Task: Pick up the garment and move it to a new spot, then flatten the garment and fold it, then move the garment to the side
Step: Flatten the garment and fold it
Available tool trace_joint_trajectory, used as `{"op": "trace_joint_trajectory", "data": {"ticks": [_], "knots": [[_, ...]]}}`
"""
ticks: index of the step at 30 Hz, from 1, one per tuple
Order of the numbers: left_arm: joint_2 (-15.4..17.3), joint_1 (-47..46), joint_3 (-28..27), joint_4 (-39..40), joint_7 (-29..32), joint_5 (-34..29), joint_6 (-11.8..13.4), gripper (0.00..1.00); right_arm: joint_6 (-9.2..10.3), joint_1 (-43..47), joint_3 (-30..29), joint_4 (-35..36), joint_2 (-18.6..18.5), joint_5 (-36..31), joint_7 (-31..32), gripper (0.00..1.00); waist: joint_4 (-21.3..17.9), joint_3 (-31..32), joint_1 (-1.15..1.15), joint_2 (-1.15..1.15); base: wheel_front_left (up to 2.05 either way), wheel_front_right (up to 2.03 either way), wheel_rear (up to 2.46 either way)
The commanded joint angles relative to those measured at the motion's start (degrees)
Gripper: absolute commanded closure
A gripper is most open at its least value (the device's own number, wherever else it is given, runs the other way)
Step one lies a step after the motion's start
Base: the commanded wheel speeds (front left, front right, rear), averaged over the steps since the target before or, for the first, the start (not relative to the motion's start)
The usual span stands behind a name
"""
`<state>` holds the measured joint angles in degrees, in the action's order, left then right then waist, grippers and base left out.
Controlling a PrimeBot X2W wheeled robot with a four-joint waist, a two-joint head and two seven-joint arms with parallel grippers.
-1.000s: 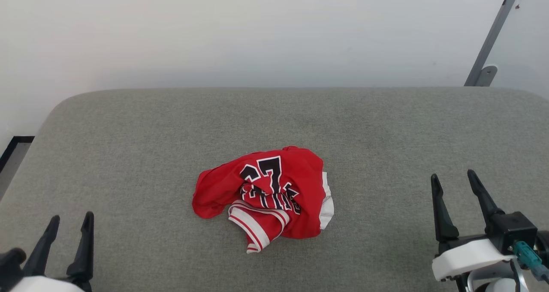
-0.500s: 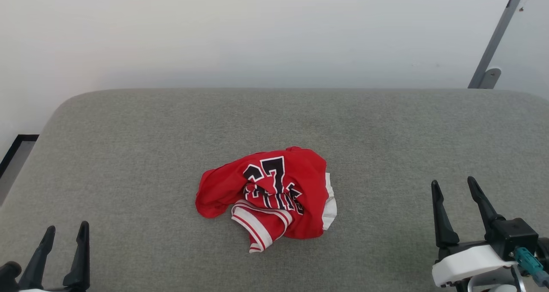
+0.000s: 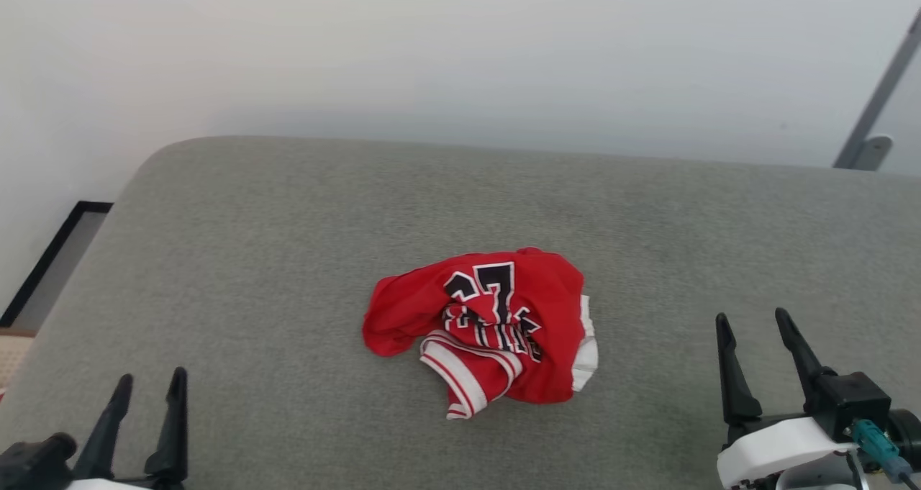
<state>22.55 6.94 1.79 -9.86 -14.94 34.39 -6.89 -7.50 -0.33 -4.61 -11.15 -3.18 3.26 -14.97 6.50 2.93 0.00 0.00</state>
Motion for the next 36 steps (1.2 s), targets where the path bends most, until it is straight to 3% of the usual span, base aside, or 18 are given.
{"op": "trace_joint_trajectory", "data": {"ticks": [1, 7, 12, 20, 27, 33, 34, 35, 36], "knots": [[-0.41, -1.13, 0.37, -0.07, -0.35, -0.54, -0.14, 0.00, 0.00, 0.18, 0.06, -0.62, 0.11, 0.18, -0.27, 0.00, 1.12, 0.08, 0.00, 0.00, 0.00, 0.00, 0.00], [-2.03, -2.11, 1.66, 0.08, -0.34, -1.33, -0.45, 0.00, 0.01, -1.36, 0.85, -2.46, -0.62, 1.38, 1.56, 0.00, 3.60, 0.12, 0.00, 0.00, 0.00, 0.00, 0.00], [-3.27, -2.64, 2.35, 0.22, -0.34, -1.86, -0.53, 0.00, 0.00, -2.96, 2.90, -4.59, -2.47, 2.57, 6.66, 0.00, 6.21, -0.57, 0.00, 0.00, 0.00, 0.00, 0.00], [-5.04, -5.52, 4.69, 0.30, -0.33, -1.31, -0.57, 0.00, 0.01, -6.94, 7.39, -8.04, -6.74, 3.88, 18.92, 0.00, 10.63, -4.75, 0.00, 0.00, 0.00, 0.00, 0.00], [-5.99, -9.57, 8.53, 0.26, -0.33, -0.79, -0.59, 0.00, 0.01, -11.67, 12.37, -11.18, -10.99, 5.39, 33.60, 0.00, 14.80, -9.01, 0.00, 0.00, 0.00, 0.00, 0.00], [-6.64, -11.49, 9.81, 0.05, -0.33, 0.06, -0.59, 0.00, 0.00, -14.31, 16.31, -14.69, -12.41, 6.57, 46.47, 0.00, 16.25, -10.63, 0.00, 0.00, 0.00, 0.00, 0.00], [-6.81, -11.68, 9.81, 0.12, -0.33, 0.38, -0.56, 0.00, 0.00, -14.62, 16.71, -15.39, -12.33, 7.05, 48.41, 0.10, 16.34, -10.76, 0.00, 0.00, 0.00, 0.00, 0.00], [-6.83, -11.81, 9.87, 0.12, -0.33, 0.45, -0.55, 0.00, 0.00, -14.95, 17.15, -16.16, -12.26, 7.42, 50.39, 0.46, 16.41, -10.88, 0.00, 0.00, 0.00, 0.00, 0.00], [-6.84, -11.81, 9.86, 0.06, -0.33, 0.57, -0.55, 0.00, 0.01, -15.30, 17.75, -16.57, -12.55, 7.18, 51.80, 0.69, 16.42, -10.97, 0.00, 0.00, 0.00, 0.00, 0.00]]}}
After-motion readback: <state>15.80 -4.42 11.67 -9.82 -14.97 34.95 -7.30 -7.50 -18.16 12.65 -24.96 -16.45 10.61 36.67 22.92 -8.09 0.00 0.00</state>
